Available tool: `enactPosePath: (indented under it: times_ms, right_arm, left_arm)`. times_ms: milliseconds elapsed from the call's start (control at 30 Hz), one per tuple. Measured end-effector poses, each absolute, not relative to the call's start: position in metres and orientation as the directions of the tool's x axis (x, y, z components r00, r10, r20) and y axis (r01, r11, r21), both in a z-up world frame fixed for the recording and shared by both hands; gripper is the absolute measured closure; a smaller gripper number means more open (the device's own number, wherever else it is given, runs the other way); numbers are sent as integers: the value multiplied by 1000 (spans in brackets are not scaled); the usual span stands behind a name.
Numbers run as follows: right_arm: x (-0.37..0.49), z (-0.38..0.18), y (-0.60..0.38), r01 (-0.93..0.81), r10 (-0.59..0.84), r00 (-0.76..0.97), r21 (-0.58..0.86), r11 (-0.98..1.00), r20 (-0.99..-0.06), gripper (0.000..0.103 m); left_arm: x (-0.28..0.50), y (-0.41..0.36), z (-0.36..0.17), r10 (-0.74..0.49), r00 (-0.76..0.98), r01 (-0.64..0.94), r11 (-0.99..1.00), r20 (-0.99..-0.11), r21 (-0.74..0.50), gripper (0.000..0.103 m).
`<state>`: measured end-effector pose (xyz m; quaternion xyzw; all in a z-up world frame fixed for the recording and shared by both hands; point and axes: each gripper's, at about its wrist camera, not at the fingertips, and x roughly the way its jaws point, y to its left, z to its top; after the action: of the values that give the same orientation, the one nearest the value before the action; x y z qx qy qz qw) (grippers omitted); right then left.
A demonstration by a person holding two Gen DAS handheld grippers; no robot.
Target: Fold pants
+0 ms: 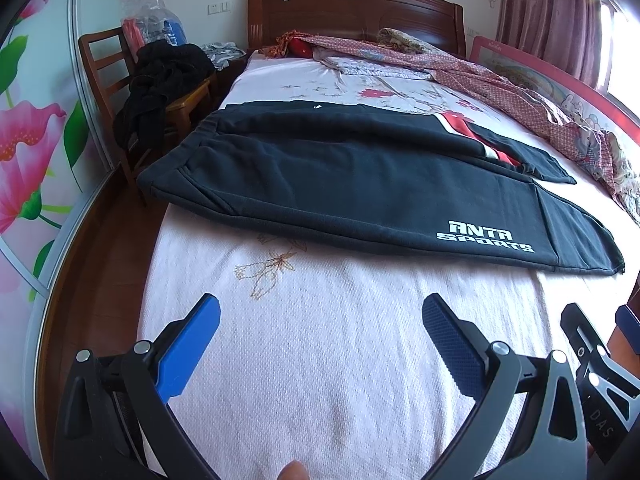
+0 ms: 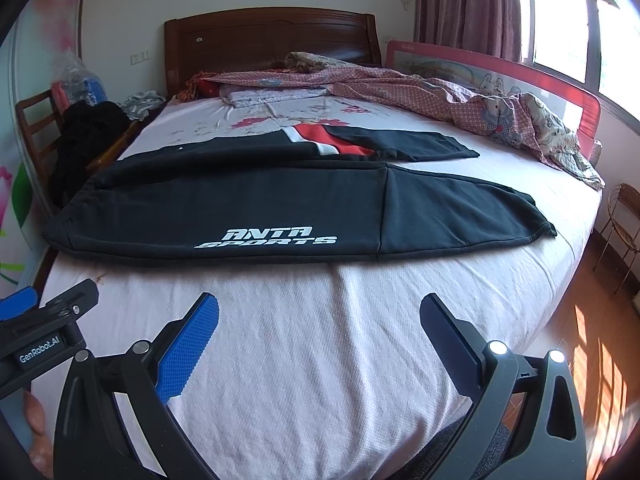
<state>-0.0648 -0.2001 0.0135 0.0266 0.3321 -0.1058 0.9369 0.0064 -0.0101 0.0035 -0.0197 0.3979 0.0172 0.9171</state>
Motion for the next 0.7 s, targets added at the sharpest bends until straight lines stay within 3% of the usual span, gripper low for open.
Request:
enactPosePath:
  times_ms: [700]
  right_arm:
    - [-64, 13, -199, 216, -180, 757, -20, 976, -628, 3]
  left_arm:
    - [4, -9, 4, 12, 683, -48, 998, -731, -28, 2]
